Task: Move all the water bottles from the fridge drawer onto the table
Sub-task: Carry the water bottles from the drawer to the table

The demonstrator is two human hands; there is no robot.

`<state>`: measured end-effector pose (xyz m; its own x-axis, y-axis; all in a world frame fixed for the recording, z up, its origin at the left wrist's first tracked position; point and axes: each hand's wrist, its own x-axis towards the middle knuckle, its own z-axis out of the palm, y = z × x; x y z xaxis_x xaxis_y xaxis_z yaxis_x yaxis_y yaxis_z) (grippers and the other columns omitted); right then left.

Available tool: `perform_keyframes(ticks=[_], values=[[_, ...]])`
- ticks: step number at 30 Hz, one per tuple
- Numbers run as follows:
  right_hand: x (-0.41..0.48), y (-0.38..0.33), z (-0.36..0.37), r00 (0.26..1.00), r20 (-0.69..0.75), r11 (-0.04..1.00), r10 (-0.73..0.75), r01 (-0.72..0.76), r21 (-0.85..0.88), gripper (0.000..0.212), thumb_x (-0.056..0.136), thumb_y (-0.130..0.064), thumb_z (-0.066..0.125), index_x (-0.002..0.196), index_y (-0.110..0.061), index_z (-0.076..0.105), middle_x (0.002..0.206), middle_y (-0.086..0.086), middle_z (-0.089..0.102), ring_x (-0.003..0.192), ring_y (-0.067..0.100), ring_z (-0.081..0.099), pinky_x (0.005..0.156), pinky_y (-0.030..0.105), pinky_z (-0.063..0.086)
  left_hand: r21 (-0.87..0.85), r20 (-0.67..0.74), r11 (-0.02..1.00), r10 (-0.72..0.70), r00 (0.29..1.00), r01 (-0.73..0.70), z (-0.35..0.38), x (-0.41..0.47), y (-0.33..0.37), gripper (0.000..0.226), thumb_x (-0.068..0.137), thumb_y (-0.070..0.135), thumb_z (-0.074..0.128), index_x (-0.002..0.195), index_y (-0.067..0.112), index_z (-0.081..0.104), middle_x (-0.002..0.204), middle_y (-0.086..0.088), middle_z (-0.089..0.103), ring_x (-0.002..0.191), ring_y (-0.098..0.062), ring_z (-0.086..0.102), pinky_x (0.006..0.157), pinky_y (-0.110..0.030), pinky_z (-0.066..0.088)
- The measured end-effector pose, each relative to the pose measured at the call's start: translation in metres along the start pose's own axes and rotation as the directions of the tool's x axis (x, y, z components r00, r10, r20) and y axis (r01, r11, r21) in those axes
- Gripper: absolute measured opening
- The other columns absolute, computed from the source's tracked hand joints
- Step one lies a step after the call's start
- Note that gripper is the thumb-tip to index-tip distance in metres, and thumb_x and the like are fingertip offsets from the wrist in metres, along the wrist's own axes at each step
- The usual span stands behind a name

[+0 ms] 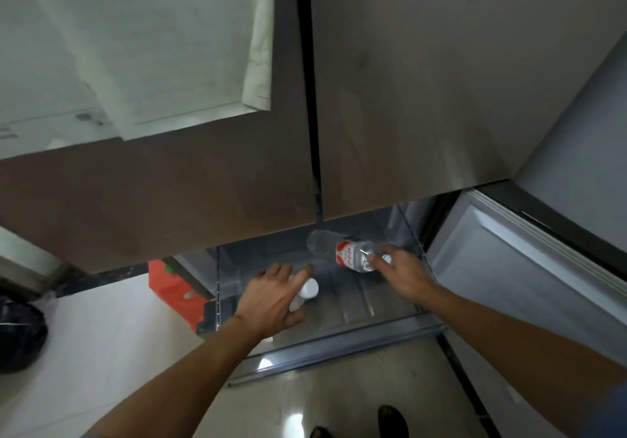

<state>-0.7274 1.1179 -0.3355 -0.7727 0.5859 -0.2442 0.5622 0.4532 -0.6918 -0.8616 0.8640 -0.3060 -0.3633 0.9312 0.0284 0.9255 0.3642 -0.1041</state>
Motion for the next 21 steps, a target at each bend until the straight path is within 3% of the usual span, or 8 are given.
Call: perform_keyframes(ticks=[5,10,13,17,19,21], values=[[-0.019,-0.025,-0.016,0.967,-0.191,0.951,-0.167,0.107,-0.29,0.032,0.095,-0.041,0.048,0.105,-0.014,0.062,0.097,0.015,0.07,0.087,0.033,0.064,0.068,0.033,0.044,-0.086,-0.134,0.987,-0.148,0.98,0.137,-0.012,-0.023,-0.012,0.069,0.064,0.065,0.068,0.117,0.027,0.044,0.083,-0.001,0.065,0.071,-0.021,0.065,0.044,-0.028,0.045],[-0.032,-0.055,-0.022,0.936,-0.172,0.867,-0.307,0.2,-0.456,0.031,0.095,-0.045,0.043,0.098,-0.018,0.058,0.087,0.007,0.069,0.077,0.027,0.064,0.064,0.032,0.047,-0.157,-0.194,0.959,-0.263,0.945,0.235,-0.021,-0.037,-0.01,0.041,0.081,0.062,0.051,0.097,0.024,0.047,0.079,-0.001,0.061,0.066,-0.02,0.062,0.044,-0.027,0.043],[-0.037,-0.07,-0.015,0.916,-0.131,0.819,-0.38,0.268,-0.507,0.035,0.094,-0.049,0.044,0.099,-0.017,0.055,0.086,0.007,0.069,0.076,0.027,0.064,0.065,0.033,0.048,-0.117,-0.179,0.951,-0.305,0.935,0.287,-0.027,-0.041,-0.005,0.039,0.084,0.056,0.054,0.097,0.02,0.051,0.089,-0.002,0.057,0.073,-0.02,0.06,0.048,-0.03,0.044],[-0.047,-0.084,-0.013,0.893,-0.113,0.793,-0.437,0.323,-0.517,0.037,0.092,-0.052,0.046,0.099,-0.017,0.052,0.088,0.007,0.069,0.078,0.027,0.064,0.064,0.032,0.043,-0.103,-0.13,0.93,-0.365,0.922,0.354,-0.04,-0.047,-0.004,0.037,0.095,0.05,0.042,0.106,0.015,0.048,0.089,-0.005,0.067,0.072,-0.026,0.065,0.058,-0.032,0.043],[-0.055,-0.092,-0.02,0.875,-0.119,0.781,-0.469,0.348,-0.518,0.036,0.092,-0.053,0.046,0.1,-0.018,0.053,0.089,0.006,0.069,0.08,0.028,0.065,0.065,0.032,0.042,-0.136,-0.139,0.913,-0.403,0.905,0.385,-0.048,-0.053,-0.005,0.036,0.096,0.048,0.04,0.107,0.014,0.046,0.087,-0.006,0.067,0.071,-0.027,0.064,0.058,-0.031,0.041],[-0.066,-0.101,-0.032,0.851,-0.149,0.773,-0.504,0.368,-0.517,0.036,0.093,-0.052,0.046,0.101,-0.018,0.054,0.089,0.006,0.07,0.082,0.029,0.065,0.065,0.032,0.038,-0.223,-0.165,0.872,-0.474,0.865,0.436,-0.062,-0.062,-0.005,0.037,0.096,0.052,0.037,0.104,0.016,0.043,0.084,-0.006,0.067,0.069,-0.026,0.065,0.061,-0.033,0.05]])
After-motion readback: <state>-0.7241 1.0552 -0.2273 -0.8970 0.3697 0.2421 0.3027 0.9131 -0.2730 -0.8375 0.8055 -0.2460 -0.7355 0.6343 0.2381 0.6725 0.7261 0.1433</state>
